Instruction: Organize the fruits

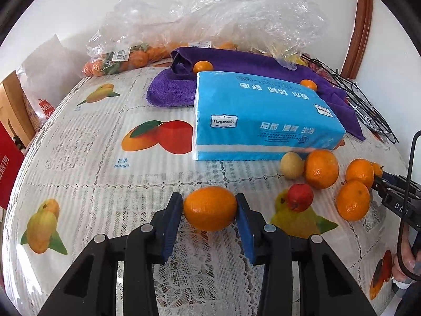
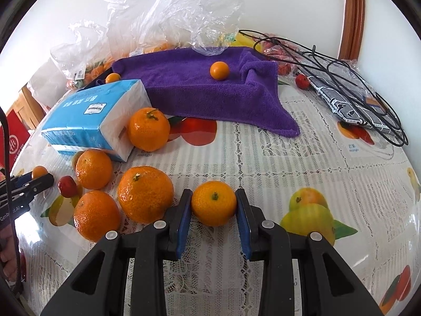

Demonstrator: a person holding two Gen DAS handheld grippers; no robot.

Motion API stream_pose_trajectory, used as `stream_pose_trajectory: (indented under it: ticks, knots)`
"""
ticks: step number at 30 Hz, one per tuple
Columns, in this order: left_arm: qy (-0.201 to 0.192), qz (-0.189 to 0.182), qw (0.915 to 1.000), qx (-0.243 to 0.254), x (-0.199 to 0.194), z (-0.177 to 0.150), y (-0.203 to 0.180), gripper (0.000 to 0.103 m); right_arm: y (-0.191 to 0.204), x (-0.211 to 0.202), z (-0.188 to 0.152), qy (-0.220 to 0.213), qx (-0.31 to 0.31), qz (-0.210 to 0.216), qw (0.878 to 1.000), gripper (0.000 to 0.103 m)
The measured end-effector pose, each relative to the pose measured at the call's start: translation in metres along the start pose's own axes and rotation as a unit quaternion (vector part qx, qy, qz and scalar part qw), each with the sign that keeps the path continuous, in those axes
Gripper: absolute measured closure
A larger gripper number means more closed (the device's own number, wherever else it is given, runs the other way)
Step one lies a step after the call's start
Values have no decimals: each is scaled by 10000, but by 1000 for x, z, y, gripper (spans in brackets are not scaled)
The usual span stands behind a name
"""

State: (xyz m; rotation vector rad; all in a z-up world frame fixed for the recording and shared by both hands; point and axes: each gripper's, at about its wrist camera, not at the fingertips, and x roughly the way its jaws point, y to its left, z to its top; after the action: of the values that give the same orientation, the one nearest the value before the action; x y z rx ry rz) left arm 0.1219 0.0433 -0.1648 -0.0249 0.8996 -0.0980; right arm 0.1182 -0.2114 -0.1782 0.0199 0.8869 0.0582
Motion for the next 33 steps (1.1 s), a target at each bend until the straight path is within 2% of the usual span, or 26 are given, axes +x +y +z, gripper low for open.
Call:
stream_pose_trajectory:
  ticks: [14,19,23,27,33]
  knots:
    - [71,-278,9994,-200,-4,2,8,65,0,-8,-2,-113,127,-117,9998,72]
    - [-97,-154,9998,-70,-17,11,6,68,-1,-23,7,-291,170,-94,9994,72]
    - [-195,-216,9996,-62,-24,23,5,70,2,-32,22,-464,89,-135,9988,72]
    - [-58,-325,9994,-127,-17,21,8,70,5,-31,32,-513,98,-45,9986,72]
    - [95,-361,9990,-229,-7,11,15,70,10,-27,28,-452,147,54,9989,72]
